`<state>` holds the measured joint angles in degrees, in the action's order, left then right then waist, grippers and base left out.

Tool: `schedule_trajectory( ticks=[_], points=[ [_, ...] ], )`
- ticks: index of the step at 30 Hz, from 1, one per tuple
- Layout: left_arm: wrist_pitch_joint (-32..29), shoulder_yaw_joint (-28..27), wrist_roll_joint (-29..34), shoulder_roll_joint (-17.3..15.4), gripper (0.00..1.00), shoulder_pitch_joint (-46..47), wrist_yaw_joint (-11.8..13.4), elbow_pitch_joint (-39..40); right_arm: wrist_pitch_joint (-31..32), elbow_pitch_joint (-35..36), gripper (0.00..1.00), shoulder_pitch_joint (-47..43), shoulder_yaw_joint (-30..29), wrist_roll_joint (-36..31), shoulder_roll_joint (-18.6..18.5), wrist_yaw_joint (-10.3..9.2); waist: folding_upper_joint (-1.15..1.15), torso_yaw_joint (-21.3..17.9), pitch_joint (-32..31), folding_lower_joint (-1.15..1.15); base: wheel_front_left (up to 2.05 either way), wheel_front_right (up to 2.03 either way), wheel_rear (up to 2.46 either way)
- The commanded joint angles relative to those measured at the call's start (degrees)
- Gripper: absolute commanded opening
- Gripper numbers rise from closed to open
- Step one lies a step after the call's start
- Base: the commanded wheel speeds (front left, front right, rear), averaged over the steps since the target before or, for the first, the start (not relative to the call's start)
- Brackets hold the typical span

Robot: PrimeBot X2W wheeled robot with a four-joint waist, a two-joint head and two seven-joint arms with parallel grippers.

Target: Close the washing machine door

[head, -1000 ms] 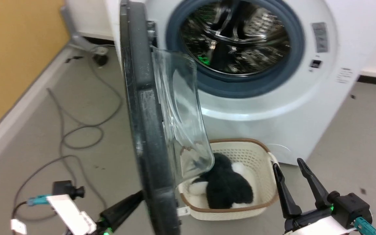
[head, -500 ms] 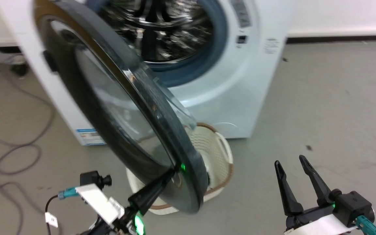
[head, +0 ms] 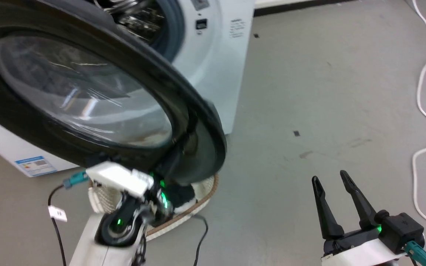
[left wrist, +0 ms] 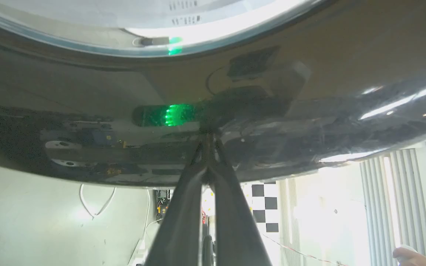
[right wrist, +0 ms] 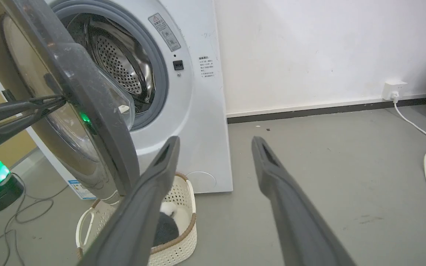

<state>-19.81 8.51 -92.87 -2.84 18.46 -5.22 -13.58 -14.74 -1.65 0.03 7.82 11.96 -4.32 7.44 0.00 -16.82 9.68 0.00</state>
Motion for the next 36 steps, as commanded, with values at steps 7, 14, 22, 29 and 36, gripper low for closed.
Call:
schedule_trajectory(
  ticks=[7,14,22,29,36],
  points=[
    [9.67,1.99,0.79,-0.04,0.0,8.92,-1.44,-6.65,-0.26,0.16,1.0,0.62,0.01,0.18,0.83,0.05,0.0,-1.07,1.07,0.0,0.0,0.0,0.0],
    [12.77,5.99,-1.51,-0.04,0.0,13.15,-2.11,-10.11,-0.26,-0.13,1.0,1.09,0.34,0.05,1.03,0.05,0.0,1.49,0.62,0.0,0.0,0.0,0.0],
    [9.22,11.5,3.16,-3.52,0.0,6.02,-2.24,-5.35,-0.26,-0.59,1.0,0.0,-0.24,-0.03,1.05,0.05,0.0,6.08,-2.95,0.0,0.0,0.0,0.0],
    [13.52,19.3,17.87,-14.51,0.0,-4.84,-2.25,4.13,-0.26,-0.67,1.0,-1.7,-1.02,0.15,0.32,0.05,0.0,10.54,-7.8,0.0,0.0,0.0,0.0],
    [30.55,19.55,37.93,-22.12,0.0,-8.16,1.6,2.57,-0.26,-0.08,1.0,-3.06,-2.54,1.53,0.25,0.05,0.0,15.0,-10.03,0.0,0.0,0.0,0.0]
  ],
)
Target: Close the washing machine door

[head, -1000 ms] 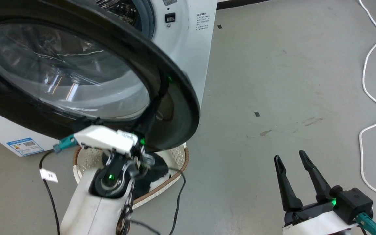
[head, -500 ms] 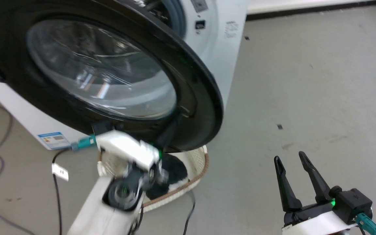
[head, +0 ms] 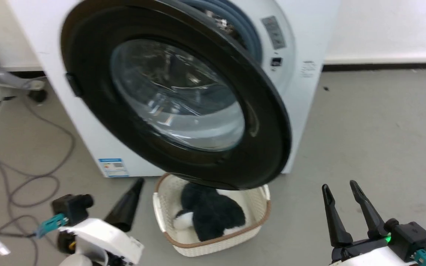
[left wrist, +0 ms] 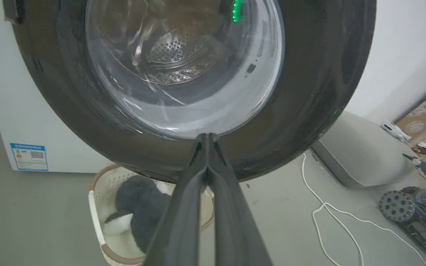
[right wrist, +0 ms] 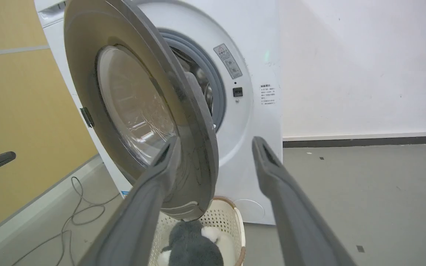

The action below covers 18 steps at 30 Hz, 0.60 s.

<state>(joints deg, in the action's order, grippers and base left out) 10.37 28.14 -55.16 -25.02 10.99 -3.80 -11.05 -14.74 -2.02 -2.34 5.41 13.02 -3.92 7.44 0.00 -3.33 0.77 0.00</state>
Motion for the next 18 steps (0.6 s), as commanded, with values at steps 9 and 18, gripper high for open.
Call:
schedule_trajectory(
  ticks=[9,18],
  points=[
    [4.6,-13.63,17.06,2.98,0.0,-7.53,6.06,9.22,-0.26,0.64,1.0,-1.93,-0.39,0.01,-0.31,0.05,0.0,4.84,-2.21,0.0,0.0,0.0,0.0],
    [4.62,-17.55,32.04,8.6,1.0,-16.19,6.42,13.48,-0.26,0.59,1.0,-2.68,0.33,-0.1,-0.62,0.05,0.0,5.67,-2.53,0.0,0.0,0.0,0.0]
  ],
)
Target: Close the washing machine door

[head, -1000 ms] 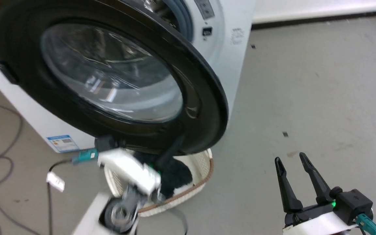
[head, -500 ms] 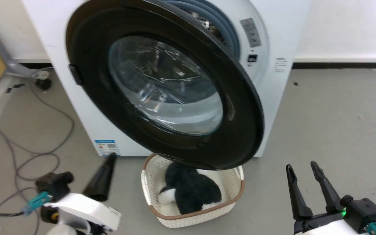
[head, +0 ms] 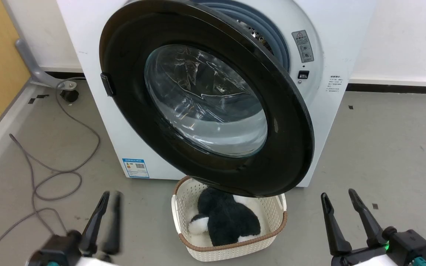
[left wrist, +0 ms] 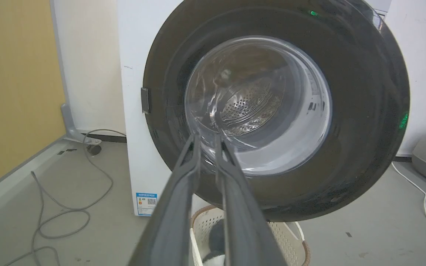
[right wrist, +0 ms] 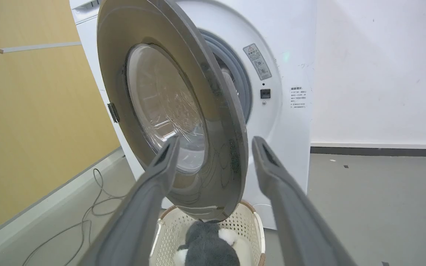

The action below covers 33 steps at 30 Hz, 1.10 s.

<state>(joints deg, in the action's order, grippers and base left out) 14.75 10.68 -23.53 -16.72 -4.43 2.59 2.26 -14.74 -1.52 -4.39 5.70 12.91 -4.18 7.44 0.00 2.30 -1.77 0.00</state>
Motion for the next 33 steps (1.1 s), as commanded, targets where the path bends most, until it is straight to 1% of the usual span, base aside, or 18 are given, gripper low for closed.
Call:
schedule_trajectory(
  ticks=[1,3,9,10,11,12,15,18,23,27,33],
  points=[
    [0.24,-0.07,0.99,0.89,1.0,-1.38,-0.31,0.1,-0.26,0.08,1.0,-0.71,0.09,0.04,-0.35,0.05,0.0,0.11,0.04,0.0,0.0,0.0,0.0],
    [0.24,-0.56,1.58,2.0,1.0,-2.23,-1.09,-0.19,-0.26,0.04,1.0,-0.84,0.19,0.09,-0.33,0.05,0.0,0.26,0.09,0.0,0.0,0.0,0.0],
    [0.24,-1.65,4.25,3.85,1.0,-3.35,-3.32,-1.17,-0.26,-0.59,1.0,-1.02,0.74,0.57,-0.67,0.05,0.0,0.86,0.3,0.0,0.0,0.0,0.0],
    [0.24,-1.66,4.74,4.06,1.0,-3.33,-3.67,-1.39,-0.26,-0.66,0.45,-1.03,0.65,0.72,-0.73,0.05,0.0,1.09,0.39,0.0,0.0,0.0,0.0],
    [0.24,-1.69,5.16,4.3,1.0,-3.24,-4.0,-1.56,-0.26,-0.7,0.02,-1.01,0.56,0.87,-0.78,0.05,0.0,1.33,0.51,0.0,0.0,0.0,0.0],
    [0.24,-1.83,5.83,4.87,1.0,-2.93,-4.57,-1.82,-0.26,-0.85,0.0,-0.87,1.11,1.36,-1.09,0.05,0.0,1.91,0.84,0.0,0.0,0.0,0.0],
    [0.24,-1.68,6.72,5.8,1.0,-2.63,-5.35,-2.24,-0.26,-0.98,0.0,0.01,2.77,1.69,-1.99,0.05,0.0,2.72,1.73,0.0,0.0,0.0,0.0],
    [0.25,-1.7,7.33,6.96,1.0,-1.77,-5.96,-2.31,-0.26,-1.33,0.0,1.86,5.49,1.68,-3.72,0.05,0.0,3.81,3.5,0.0,0.0,0.0,0.0],
    [0.25,-1.96,7.97,8.69,1.0,0.31,-7.04,-2.1,0.58,-1.85,0.0,7.07,8.93,2.05,-8.02,0.05,0.0,5.93,7.25,0.0,0.0,0.0,0.0],
    [0.25,-2.51,8.17,9.72,1.0,1.98,-7.76,-1.76,1.95,-2.67,0.0,12.64,10.96,3.58,-11.6,0.05,0.0,7.4,10.33,0.0,0.0,0.0,0.0],
    [0.25,-2.91,8.79,10.66,1.0,4.75,-8.75,-1.81,3.63,-5.09,0.0,20.9,11.09,7.37,-16.09,0.05,0.0,9.73,14.8,0.0,0.0,0.0,0.0]
  ],
)
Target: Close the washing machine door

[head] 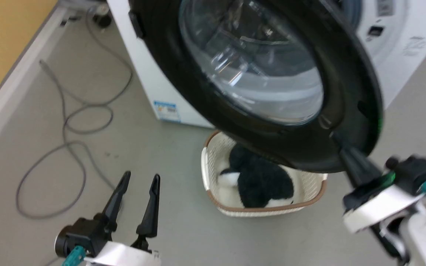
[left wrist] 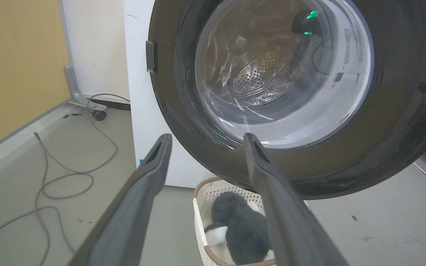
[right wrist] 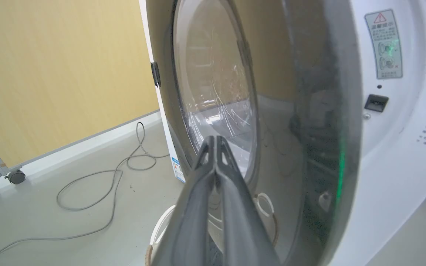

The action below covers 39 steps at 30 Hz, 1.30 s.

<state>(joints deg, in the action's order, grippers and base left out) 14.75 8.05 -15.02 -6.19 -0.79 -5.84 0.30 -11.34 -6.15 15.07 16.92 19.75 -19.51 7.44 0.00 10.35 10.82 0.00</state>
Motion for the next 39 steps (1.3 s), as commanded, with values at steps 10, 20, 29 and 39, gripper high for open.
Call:
schedule_trajectory(
  ticks=[10,20,29,39],
  points=[
    [0.25,-0.3,0.33,1.86,1.0,4.87,-1.28,-0.56,3.31,-5.97,0.0,11.98,-5.01,5.68,-5.67,0.05,0.0,5.09,7.97,0.0,0.0,0.0,0.0],
    [0.25,-0.27,0.37,2.75,1.0,6.97,-1.58,-1.25,6.93,-14.46,0.0,24.74,-10.35,8.1,-7.3,0.05,0.0,6.35,11.78,0.0,0.0,0.0,0.0],
    [0.25,0.34,0.12,3.14,1.0,8.47,-1.63,-1.57,9.68,-24.19,0.0,34.06,-18.27,4.84,-5.33,0.05,0.0,6.97,13.2,0.0,0.0,0.0,0.0],
    [0.25,-0.34,0.11,3.25,1.0,8.0,-1.64,-1.96,7.8,-28.01,0.0,36.68,-21.43,1.83,-2.24,0.05,0.0,6.12,11.5,0.0,0.0,0.0,0.0]
  ],
)
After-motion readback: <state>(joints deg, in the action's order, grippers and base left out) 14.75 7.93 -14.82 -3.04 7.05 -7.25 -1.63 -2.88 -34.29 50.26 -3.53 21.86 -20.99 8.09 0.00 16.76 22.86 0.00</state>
